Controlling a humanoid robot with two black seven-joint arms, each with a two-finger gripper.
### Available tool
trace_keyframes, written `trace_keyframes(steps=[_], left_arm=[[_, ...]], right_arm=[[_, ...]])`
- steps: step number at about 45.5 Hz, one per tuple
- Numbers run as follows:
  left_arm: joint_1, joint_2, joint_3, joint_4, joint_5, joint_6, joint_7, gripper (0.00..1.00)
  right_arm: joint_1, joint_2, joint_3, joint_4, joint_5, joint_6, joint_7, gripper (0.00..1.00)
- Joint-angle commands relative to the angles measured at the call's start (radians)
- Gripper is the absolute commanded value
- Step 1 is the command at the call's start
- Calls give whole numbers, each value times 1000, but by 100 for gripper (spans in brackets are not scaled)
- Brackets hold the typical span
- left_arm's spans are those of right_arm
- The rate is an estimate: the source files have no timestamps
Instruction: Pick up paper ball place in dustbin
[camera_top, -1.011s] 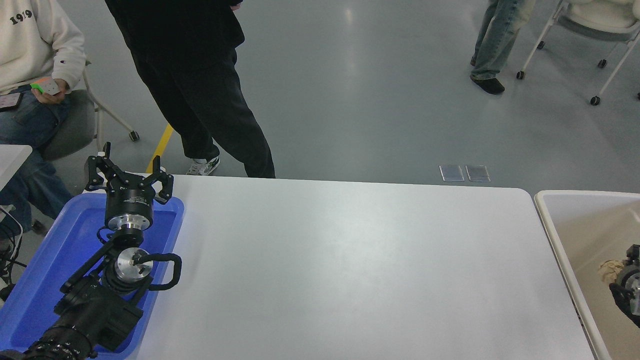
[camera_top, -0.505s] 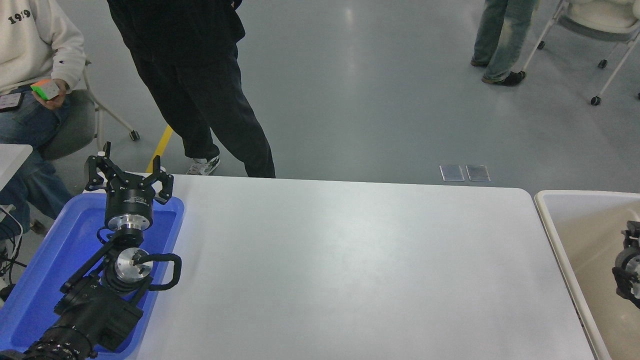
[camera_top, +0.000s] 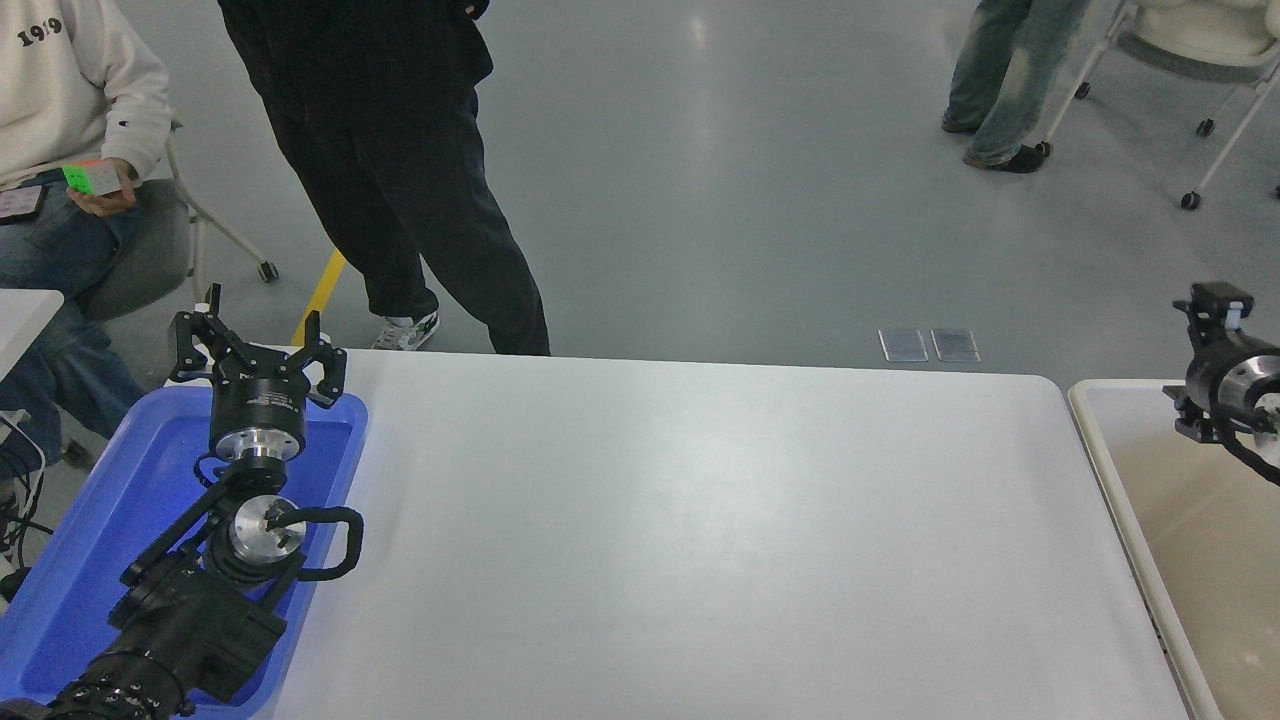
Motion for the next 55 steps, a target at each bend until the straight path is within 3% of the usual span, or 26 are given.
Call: trace_keyframes(steps=[1,16,32,44,55], left_arm=[[0,0,0,0,0,1,0,99],[0,0,0,0,0,0,0,99],[0,0,0,0,0,0,0,99],[0,0,0,0,0,0,0,99],[0,0,0,0,0,0,0,99]], right_arm=[[79,-3,15,114,-2,-2,8,100],[50,176,240,102,38,1,15,100],[-82,316,469,95,115,10,121,100],[-182,355,615,78,115,55,121,100],[-250,350,616,-2,115,225,121,100]])
